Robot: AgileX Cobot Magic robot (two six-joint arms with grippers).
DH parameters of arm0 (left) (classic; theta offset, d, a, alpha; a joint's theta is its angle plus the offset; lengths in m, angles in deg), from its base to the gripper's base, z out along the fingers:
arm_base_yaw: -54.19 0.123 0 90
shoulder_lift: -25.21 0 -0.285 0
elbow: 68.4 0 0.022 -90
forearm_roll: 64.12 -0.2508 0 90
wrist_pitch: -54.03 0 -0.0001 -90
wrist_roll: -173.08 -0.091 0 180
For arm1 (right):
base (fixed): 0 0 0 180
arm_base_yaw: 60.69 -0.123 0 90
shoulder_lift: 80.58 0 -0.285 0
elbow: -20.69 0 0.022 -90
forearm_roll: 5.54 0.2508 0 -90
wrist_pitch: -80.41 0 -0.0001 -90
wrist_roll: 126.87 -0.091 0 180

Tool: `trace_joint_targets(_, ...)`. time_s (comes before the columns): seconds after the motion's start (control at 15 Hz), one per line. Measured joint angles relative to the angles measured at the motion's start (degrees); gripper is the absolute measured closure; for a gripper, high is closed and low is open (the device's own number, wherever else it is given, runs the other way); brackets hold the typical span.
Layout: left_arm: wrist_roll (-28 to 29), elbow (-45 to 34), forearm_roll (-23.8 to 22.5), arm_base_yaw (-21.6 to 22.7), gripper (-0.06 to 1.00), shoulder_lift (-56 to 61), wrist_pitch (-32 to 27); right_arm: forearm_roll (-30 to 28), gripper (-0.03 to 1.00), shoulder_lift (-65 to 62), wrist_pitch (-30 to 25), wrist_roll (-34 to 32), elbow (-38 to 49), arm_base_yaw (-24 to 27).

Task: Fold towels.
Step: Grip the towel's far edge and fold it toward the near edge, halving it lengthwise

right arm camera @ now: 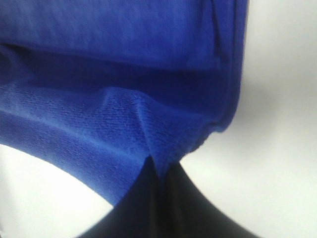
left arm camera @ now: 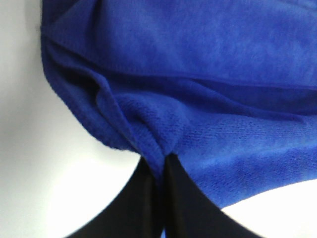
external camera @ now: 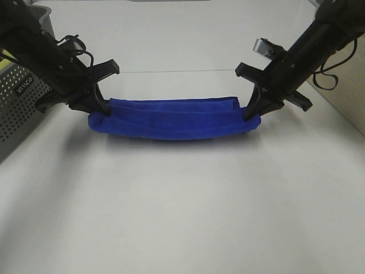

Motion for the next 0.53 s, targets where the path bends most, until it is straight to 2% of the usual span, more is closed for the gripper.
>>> trace_joint_targets(0.2, 0.74, 8.25, 0.0, 0.06, 0.91, -4.53, 2.92, -1.32, 0.97, 7.1, -1.78, -1.78, -13.12, 0.0)
trace_joint_targets(0.53, 0.74, 14.67, 0.0, 0.06, 0.91, -11.29, 9.91, -2.58, 0.97, 15.13, -0.69, -3.09, -24.01, 0.06)
